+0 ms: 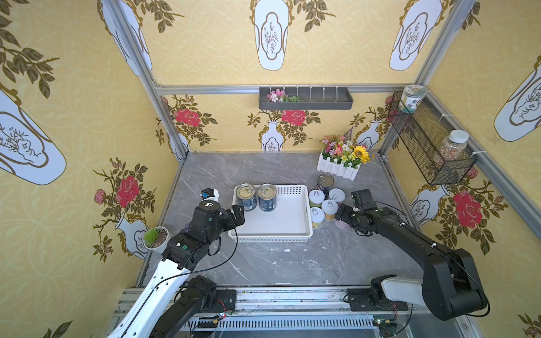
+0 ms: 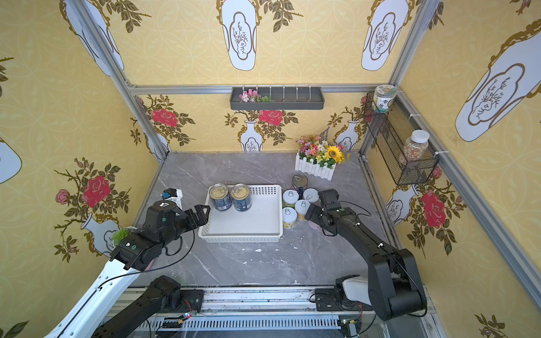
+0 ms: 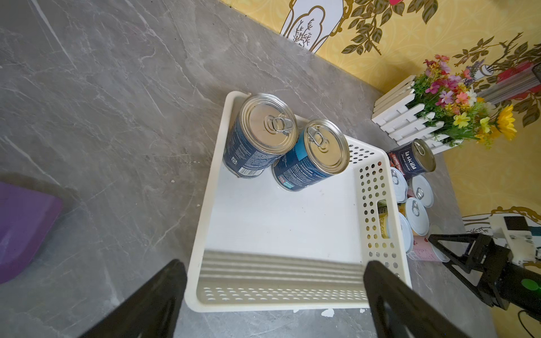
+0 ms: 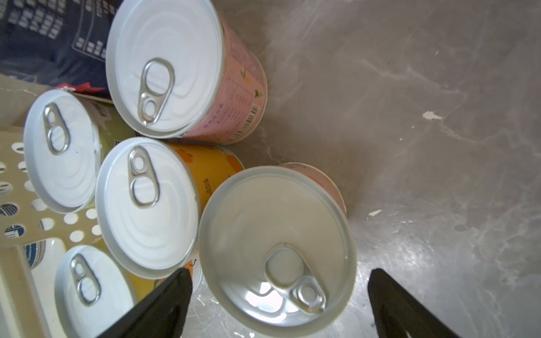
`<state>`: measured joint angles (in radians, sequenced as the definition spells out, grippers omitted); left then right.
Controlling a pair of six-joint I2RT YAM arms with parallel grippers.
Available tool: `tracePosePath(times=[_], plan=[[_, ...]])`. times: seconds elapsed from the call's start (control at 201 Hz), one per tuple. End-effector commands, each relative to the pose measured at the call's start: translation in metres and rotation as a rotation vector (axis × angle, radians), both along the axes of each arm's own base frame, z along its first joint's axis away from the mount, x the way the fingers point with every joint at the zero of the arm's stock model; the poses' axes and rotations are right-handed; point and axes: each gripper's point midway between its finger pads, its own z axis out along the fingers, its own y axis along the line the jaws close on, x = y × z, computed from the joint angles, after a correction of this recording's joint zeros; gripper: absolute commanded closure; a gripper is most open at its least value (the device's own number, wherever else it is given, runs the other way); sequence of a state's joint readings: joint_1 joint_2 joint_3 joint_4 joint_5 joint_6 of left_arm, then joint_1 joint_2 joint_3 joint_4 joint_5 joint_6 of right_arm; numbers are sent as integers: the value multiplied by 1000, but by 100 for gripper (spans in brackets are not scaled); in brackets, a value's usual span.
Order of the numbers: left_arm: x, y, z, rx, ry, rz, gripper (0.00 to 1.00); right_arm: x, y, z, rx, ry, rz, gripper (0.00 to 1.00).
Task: Put the canned food in the basket
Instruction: Pick up the canned food from the center of the board.
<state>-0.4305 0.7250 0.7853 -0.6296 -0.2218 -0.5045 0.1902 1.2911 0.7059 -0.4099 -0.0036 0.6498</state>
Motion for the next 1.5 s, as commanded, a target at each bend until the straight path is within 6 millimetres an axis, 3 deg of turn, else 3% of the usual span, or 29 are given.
tracePosePath(times=[0.0, 0.553, 0.658, 0.892, 1.276, 1.5], plan=[[0, 1, 2, 4, -8, 5, 0, 4, 3, 0, 5, -13, 22, 3], [-1, 2, 2, 12, -10, 15, 0, 18, -12, -8, -121, 29, 24, 0], [-4, -6, 2, 15, -10, -17, 0, 22, -13, -12, -136, 42, 30, 0], [-5, -6, 2, 20, -8, -14, 0, 27, -12, -18, -152, 72, 56, 10], [-5, -6, 2, 21, -8, -13, 0, 23, -11, -1, -144, 4, 60, 20], [-5, -6, 1, 25, -2, -12, 0, 23, -7, -3, -129, 16, 75, 24]])
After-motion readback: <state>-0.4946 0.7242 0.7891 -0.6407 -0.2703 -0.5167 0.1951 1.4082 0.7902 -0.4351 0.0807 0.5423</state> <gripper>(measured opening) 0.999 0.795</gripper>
